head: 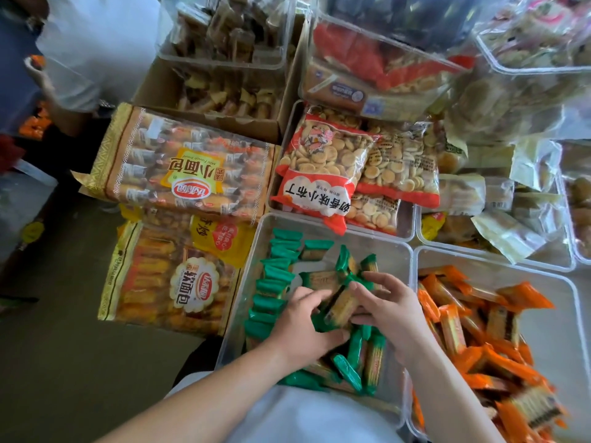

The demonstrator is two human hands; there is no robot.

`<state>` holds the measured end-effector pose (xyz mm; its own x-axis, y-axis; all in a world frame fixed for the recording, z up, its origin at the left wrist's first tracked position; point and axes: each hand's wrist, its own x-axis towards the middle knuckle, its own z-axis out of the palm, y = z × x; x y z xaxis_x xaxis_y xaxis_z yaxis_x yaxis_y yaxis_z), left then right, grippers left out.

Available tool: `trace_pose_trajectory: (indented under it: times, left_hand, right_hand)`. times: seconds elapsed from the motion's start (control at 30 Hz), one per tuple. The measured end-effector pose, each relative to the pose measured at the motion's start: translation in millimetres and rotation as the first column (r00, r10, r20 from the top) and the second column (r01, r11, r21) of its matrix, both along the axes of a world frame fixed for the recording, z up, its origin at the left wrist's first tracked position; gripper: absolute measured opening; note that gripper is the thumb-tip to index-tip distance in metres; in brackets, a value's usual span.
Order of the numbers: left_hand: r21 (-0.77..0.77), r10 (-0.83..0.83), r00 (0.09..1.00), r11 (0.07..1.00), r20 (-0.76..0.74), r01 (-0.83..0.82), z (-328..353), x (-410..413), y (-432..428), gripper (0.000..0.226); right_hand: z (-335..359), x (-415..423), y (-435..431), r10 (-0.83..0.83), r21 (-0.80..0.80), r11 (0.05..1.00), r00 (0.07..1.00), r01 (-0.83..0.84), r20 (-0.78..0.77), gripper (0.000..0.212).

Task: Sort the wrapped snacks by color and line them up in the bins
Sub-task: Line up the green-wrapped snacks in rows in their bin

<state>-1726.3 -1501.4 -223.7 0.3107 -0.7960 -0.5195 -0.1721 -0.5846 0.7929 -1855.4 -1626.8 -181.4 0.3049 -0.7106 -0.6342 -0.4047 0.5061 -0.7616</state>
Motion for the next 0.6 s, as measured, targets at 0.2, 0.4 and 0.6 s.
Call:
trace_pose_trajectory:
  times: [0.2, 0.4, 0.6]
  left_hand:
    - [0.0, 0.025, 0.977, 1.0, -0.209, -0.026, 1.5, 1.2, -6.9, 0.032]
    - [0.131, 0.049, 0.949, 0.991, -0.311, -0.008, -8.4, 11.7, -17.6, 0.042]
    - [0.369, -0.365, 0.909, 0.888, 0.201, 0.275, -19.4, 16.1, -63.0, 0.056]
  right_hand:
    - [-5.7, -11.2, -7.6, 0.179, -0.039, 0.983, 0.983, -0.177, 0.049, 0.025]
    - [-14.4, -15.2, -16.1, 0.091, -0.144, 0.986, 0.996, -0.087, 0.021, 0.023]
    - [-13.6, -26.8, -25.5, 0.015, -0.281, 0.959, 0.999, -0.026, -0.042, 0.042]
